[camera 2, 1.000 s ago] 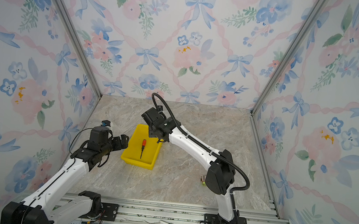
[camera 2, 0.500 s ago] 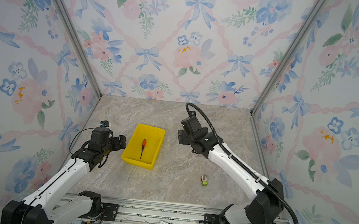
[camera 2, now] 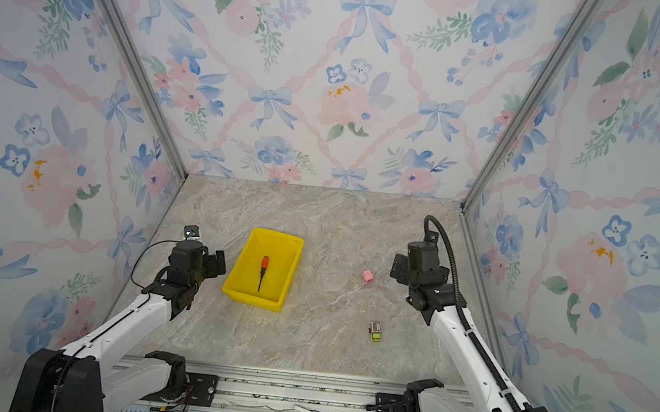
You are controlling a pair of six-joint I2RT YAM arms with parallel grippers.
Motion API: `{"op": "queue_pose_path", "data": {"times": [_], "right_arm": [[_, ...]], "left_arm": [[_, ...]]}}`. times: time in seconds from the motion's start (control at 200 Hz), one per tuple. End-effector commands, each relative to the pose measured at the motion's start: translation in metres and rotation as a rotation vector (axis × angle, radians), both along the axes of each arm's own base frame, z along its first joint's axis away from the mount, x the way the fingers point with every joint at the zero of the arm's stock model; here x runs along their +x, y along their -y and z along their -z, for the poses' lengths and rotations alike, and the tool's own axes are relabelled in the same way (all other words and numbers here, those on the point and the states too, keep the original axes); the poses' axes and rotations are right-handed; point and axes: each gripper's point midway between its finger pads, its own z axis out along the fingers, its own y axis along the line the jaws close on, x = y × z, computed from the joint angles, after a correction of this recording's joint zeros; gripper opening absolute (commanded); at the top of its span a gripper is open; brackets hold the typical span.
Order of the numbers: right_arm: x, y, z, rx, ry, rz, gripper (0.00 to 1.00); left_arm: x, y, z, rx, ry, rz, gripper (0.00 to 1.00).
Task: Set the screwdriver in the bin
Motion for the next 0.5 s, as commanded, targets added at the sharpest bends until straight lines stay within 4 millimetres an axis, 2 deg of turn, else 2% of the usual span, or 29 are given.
{"op": "queue_pose_path", "data": {"times": [0.0, 0.215, 0.35, 0.495], "right_arm": [[0.000, 0.033, -0.006, -0.027, 0.125, 0.119, 0.97], [0.007, 0.032, 0.027, -0.127, 0.219, -0.056, 0.97], [0.022, 0.028, 0.049, -0.109, 0.183, -0.083, 0.97], [0.041, 0.025, 0.055, -0.091, 0.229, -0.079, 0.97]], "left_arm": [[0.016, 0.000, -0.011, 0.093, 0.093, 0.075, 0.98], [0.027, -0.012, 0.005, 0.119, 0.115, 0.047, 0.98], [0.038, -0.003, 0.002, 0.129, 0.185, 0.111, 0.98], [0.051, 0.003, 0.007, 0.108, 0.217, 0.140, 0.97]]}}
